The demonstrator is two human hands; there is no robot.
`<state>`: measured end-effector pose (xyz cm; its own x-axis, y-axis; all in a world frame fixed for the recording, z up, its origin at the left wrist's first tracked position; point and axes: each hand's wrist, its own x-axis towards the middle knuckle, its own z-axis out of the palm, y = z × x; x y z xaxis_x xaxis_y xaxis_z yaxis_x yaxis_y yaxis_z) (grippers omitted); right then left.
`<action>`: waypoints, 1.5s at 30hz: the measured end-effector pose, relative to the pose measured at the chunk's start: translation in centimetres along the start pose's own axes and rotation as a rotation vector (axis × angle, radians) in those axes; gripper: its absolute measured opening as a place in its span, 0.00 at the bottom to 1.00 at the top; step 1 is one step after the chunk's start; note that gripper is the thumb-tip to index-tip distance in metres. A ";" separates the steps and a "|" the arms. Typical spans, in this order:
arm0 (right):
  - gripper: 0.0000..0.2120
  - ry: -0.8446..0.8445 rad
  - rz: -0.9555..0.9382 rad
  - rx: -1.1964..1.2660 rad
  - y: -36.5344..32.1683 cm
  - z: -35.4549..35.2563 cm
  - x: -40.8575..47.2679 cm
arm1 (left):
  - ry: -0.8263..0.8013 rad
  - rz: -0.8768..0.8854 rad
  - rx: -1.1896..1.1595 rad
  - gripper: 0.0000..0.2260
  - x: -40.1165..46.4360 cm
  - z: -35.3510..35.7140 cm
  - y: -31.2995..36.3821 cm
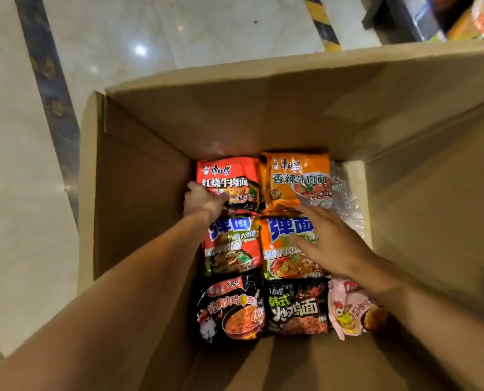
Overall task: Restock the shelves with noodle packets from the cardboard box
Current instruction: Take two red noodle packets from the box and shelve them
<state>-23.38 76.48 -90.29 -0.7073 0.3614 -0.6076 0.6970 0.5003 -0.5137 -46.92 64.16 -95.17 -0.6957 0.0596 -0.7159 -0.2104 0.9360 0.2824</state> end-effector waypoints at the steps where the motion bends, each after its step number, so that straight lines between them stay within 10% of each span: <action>1: 0.33 -0.002 0.002 0.009 -0.1 0.2 0.1 | 0.029 -0.004 -0.015 0.37 -0.1 0.2 0.0; 26: 0.11 -0.190 0.575 0.667 -10.5 3.3 10.4 | 0.185 0.193 -0.158 0.21 -10.0 -7.3 0.8; 31: 0.29 0.013 0.679 0.765 -11.0 6.1 12.4 | 0.169 0.164 -0.182 0.22 -9.3 -7.1 0.2; 37: 0.22 0.252 0.698 0.792 -10.1 6.7 12.9 | 0.185 0.147 -0.232 0.23 -8.7 -6.8 0.4; 45: 0.19 0.107 0.622 0.760 -11.9 2.6 10.9 | 0.150 0.240 -0.246 0.20 -10.5 -8.6 0.6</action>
<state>-39.05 72.37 -92.36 -0.1697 0.4766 -0.8626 0.8125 -0.4276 -0.3961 -45.68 61.10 -82.03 -0.8342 0.1985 -0.5144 -0.1753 0.7891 0.5887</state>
